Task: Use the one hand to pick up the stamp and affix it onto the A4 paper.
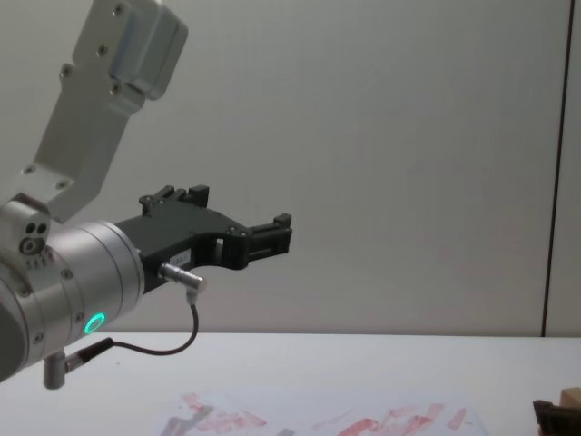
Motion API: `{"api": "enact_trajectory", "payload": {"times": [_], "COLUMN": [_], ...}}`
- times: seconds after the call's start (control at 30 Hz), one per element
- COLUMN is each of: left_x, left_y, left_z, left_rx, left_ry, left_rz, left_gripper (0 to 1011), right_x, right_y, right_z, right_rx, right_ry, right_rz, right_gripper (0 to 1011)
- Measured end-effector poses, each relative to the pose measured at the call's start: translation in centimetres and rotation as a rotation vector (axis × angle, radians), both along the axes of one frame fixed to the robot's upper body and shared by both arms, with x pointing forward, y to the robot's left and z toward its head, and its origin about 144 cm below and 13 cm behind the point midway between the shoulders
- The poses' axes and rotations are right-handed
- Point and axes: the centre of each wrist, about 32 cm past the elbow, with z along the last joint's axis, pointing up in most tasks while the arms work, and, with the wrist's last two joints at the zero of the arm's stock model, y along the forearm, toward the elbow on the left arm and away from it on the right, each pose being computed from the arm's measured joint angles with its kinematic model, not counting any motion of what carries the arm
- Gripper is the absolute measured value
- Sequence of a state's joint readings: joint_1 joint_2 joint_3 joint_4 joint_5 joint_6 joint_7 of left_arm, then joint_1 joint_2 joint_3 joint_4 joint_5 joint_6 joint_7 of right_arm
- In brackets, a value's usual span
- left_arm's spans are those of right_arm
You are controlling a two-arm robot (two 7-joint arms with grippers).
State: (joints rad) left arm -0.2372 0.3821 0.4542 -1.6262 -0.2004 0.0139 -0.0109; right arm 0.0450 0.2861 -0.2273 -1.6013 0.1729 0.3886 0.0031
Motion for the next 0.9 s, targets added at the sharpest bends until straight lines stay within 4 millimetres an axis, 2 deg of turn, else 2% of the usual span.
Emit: {"api": "enact_trajectory", "payload": {"times": [0.23, 0.33, 0.7, 0.77, 0.83, 0.9], "left_x": [0.00, 0.00, 0.00, 0.00, 0.00, 0.00], "left_y": [0.00, 0.00, 0.00, 0.00, 0.00, 0.00], "left_z": [0.00, 0.00, 0.00, 0.00, 0.00, 0.00], "left_rx": [0.000, 0.000, 0.000, 0.000, 0.000, 0.000], "left_ry": [0.000, 0.000, 0.000, 0.000, 0.000, 0.000], "left_rz": [0.000, 0.000, 0.000, 0.000, 0.000, 0.000], "left_gripper": [1002, 1002, 1002, 1003, 1003, 1002], "right_x": [0.34, 0.43, 0.63, 0.67, 0.68, 0.70], "right_y": [0.17, 0.22, 0.33, 0.35, 0.36, 0.37], "right_z": [-0.16, -0.21, -0.30, -0.30, -0.31, -0.32], "right_rx": [-0.003, -0.004, -0.005, -0.005, -0.005, -0.005], "right_ry": [0.006, 0.007, 0.011, 0.011, 0.012, 0.012], "right_rz": [0.004, 0.005, 0.007, 0.008, 0.008, 0.008], "right_gripper": [806, 688, 368, 275, 225, 220]}}
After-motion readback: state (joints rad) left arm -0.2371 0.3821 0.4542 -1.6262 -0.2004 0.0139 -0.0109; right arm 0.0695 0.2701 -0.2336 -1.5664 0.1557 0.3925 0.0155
